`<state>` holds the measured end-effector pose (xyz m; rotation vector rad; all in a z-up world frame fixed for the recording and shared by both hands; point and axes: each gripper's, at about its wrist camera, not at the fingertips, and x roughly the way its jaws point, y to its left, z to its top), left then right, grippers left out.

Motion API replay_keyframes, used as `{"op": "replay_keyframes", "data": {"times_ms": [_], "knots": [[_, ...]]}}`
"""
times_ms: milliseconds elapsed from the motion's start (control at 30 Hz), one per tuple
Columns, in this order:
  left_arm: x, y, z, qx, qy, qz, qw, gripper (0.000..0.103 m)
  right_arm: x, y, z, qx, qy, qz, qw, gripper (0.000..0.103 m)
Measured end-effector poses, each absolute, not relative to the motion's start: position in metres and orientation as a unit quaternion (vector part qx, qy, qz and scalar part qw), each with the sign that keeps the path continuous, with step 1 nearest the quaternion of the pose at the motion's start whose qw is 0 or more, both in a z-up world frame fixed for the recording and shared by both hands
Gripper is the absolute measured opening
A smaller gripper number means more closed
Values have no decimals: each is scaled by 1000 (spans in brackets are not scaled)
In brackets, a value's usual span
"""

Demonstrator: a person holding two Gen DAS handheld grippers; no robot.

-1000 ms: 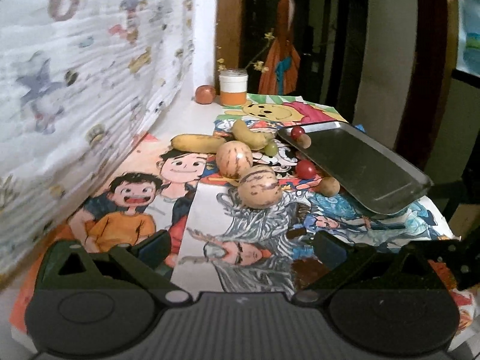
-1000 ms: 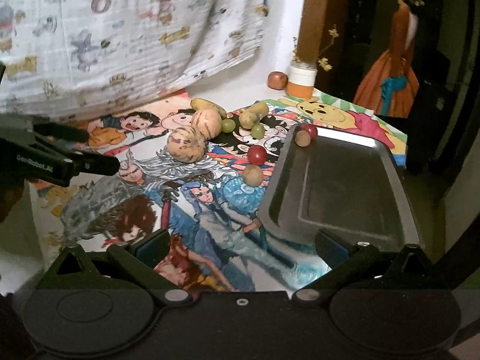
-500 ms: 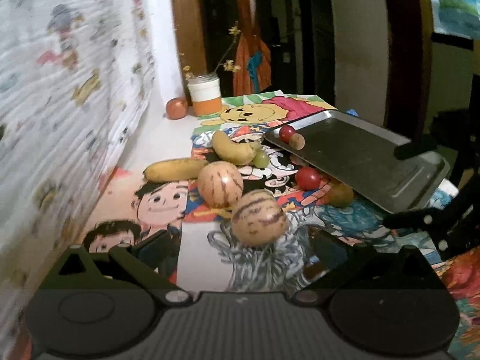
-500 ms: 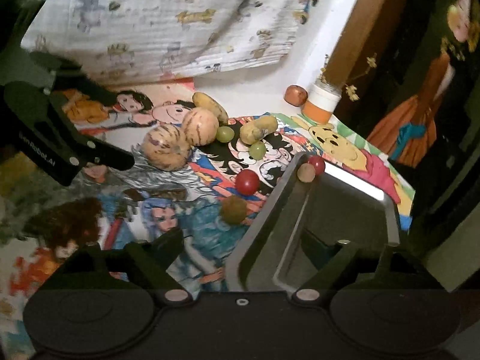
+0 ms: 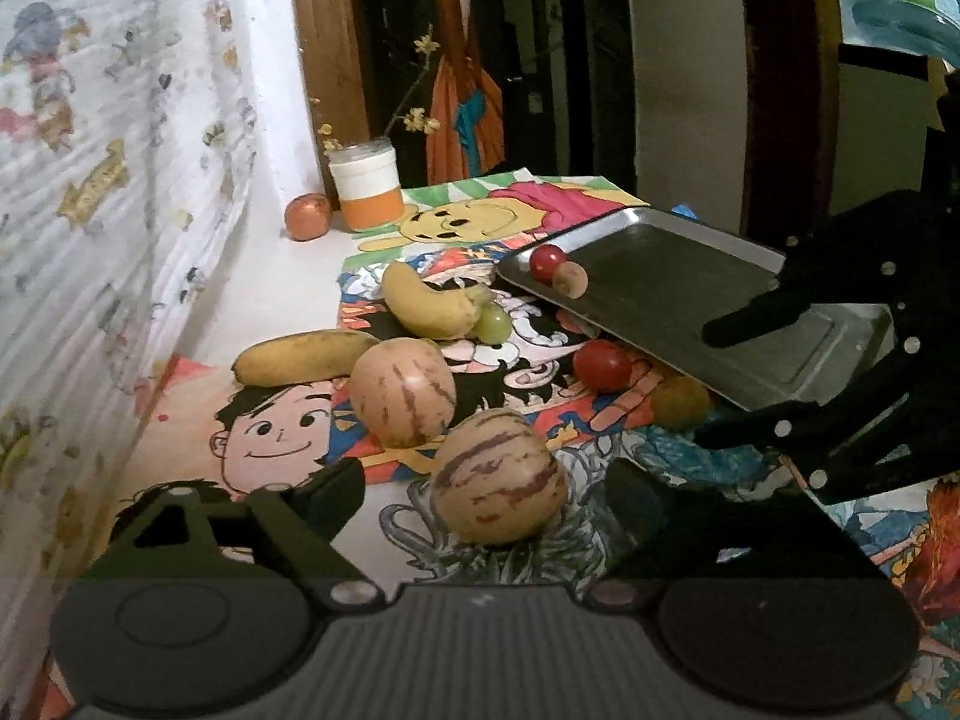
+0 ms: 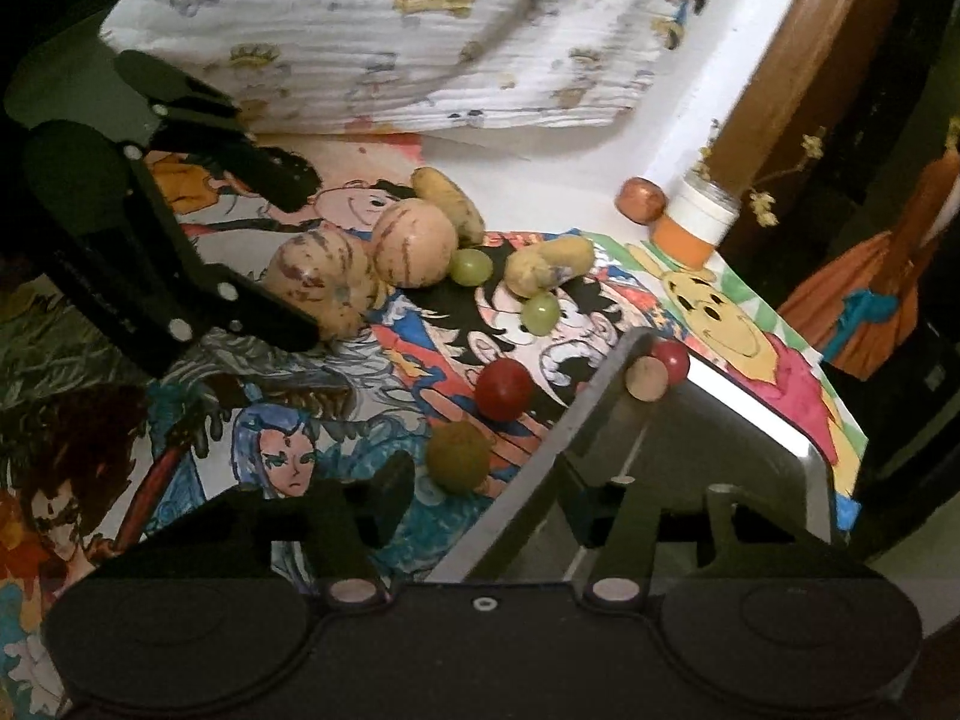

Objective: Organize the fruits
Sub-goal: 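Grasp a striped pepino melon with the left tool while the right tool grasps a small olive-green fruit, then lower the melon into the tray with the left tool while the right tool releases its fruit there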

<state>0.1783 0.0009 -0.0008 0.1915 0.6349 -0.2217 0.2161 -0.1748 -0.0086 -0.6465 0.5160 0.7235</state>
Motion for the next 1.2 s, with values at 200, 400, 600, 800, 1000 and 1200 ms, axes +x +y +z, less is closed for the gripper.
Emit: {"op": "replay_keyframes", "data": {"times_ms": [200, 400, 600, 800, 1000, 1200], "knots": [[186, -2, -8, 91, 329, -117, 933, 73, 222, -170, -13, -310, 246, 351, 849, 46], [192, -1, -12, 73, 340, -119, 930, 63, 228, -168, -15, -302, 249, 357, 848, 37], [195, -1, -11, 67, 342, -115, 930, 58, 228, -167, -17, -298, 251, 361, 847, 28], [194, -3, -11, 71, 341, -108, 931, 57, 226, -167, -18, -294, 251, 358, 850, 28], [194, 1, -8, 29, 353, -90, 931, 56, 223, -175, -16, -259, 254, 354, 862, 28], [193, 8, -3, -26, 361, -80, 929, 56, 221, -191, -14, -211, 256, 348, 877, 28]]}}
